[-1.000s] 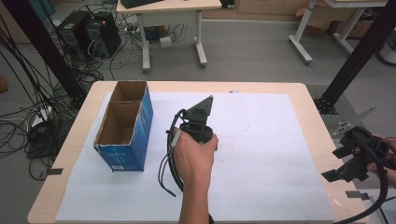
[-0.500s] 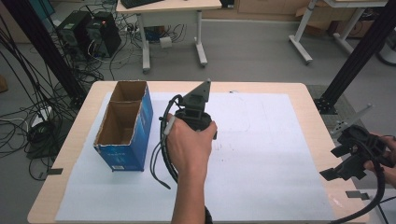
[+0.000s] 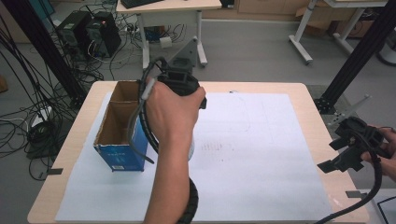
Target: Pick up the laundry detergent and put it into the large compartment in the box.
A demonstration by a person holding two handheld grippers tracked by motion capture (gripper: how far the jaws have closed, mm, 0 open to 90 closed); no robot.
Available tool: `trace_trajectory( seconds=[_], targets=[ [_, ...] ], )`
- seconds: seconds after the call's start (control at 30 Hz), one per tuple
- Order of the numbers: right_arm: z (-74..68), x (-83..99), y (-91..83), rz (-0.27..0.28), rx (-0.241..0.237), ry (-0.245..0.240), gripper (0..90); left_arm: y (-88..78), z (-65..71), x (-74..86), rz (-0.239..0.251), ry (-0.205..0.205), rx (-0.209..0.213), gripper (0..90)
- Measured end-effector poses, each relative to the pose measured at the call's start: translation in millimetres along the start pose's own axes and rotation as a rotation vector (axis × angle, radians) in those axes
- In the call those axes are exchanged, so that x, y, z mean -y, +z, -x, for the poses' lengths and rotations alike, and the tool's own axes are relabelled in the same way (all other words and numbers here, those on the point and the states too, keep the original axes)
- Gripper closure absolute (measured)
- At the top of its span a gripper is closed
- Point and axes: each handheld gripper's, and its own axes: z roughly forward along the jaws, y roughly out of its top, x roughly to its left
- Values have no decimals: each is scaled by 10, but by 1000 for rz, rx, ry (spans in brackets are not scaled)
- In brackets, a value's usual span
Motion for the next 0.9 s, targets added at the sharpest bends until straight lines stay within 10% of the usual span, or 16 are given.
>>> trace_trajectory(
  seconds=[0.9],
  targets=[
    [28, -441, 55, -45, 3, -6, 62, -763, -851, -285, 62, -120, -63, 384]
  ],
)
